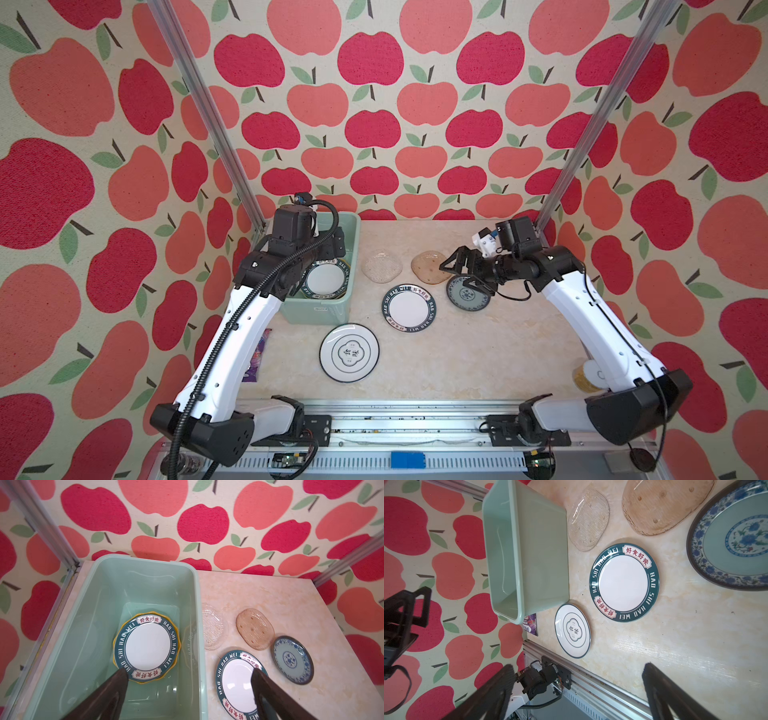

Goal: Place the plates into the plastic bin on the countertop
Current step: 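Raise the left gripper from the bin while the right moves toward the next green-rimmed plate, then lower the right gripper onto the rim of the remaining green-rimmed plate while the left approaches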

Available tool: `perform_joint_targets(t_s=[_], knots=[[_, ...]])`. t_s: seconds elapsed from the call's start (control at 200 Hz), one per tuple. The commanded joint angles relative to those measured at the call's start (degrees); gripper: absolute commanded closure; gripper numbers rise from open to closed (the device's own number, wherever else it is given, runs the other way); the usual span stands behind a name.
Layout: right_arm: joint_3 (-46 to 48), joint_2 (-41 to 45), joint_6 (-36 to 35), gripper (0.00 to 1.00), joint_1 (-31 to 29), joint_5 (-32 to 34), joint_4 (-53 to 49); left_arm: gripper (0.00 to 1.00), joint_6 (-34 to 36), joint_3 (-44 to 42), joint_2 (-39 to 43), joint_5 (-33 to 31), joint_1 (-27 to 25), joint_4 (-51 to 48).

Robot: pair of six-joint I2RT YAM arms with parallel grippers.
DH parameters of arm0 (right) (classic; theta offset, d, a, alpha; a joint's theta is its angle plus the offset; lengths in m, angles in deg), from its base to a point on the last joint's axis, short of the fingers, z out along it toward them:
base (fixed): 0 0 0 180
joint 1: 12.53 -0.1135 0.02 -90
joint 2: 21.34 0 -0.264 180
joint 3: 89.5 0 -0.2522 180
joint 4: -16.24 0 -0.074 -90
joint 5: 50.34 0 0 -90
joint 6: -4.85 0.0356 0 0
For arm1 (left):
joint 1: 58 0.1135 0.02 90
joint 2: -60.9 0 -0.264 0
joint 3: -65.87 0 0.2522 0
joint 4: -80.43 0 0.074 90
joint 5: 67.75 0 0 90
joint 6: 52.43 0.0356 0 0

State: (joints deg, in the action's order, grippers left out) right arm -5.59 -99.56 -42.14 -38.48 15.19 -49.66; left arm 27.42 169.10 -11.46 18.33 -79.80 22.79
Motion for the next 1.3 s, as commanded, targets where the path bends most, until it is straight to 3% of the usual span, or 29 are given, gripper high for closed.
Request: perform_joint_targets(t_s=[0.0,0.115,0.22,0.365,0.495,0.61,0.885,1.131,1.296], knots=[[5.0,0.4,-1.0,0.01,-0.9,2.6,-0.1,0.03,14.3,-0.3,0.4,0.7,-5.5,-4.2],[10.5,2.0,-1.3,0.01,-0.9,3.7,2.4,0.01,16.3,-1.4,2.1,0.2,-11.0,-5.6],[13.4,3.0,-1.9,0.01,-0.9,5.9,3.7,0.01,14.0,-3.8,6.1,4.5,-10.9,-3.0],[15.4,3.4,-2.4,0.01,-0.7,6.6,5.4,0.01,9.7,-12.3,15.6,5.3,-9.5,7.0],[17.3,3.5,-2.2,0.01,0.2,5.9,6.5,0.01,10.0,-14.2,17.6,17.4,-5.4,6.8],[20.0,3.9,-1.0,0.01,1.2,3.8,8.8,0.06,16.1,-12.6,14.6,24.4,-7.6,2.3],[23.1,1.7,1.6,0.04,0.3,-1.0,13.8,0.07,29.4,-10.3,6.3,19.3,-21.9,-6.8],[23.4,-3.7,7.8,0.08,-8.9,-2.9,22.1,0.1,30.4,-12.3,6.6,15.9,-24.7,-7.2],[23.2,-10.9,13.6,0.13,-17.1,-3.8,33.8,0.1,25.8,-15.8,13.4,10.8,-24.6,-0.8]])
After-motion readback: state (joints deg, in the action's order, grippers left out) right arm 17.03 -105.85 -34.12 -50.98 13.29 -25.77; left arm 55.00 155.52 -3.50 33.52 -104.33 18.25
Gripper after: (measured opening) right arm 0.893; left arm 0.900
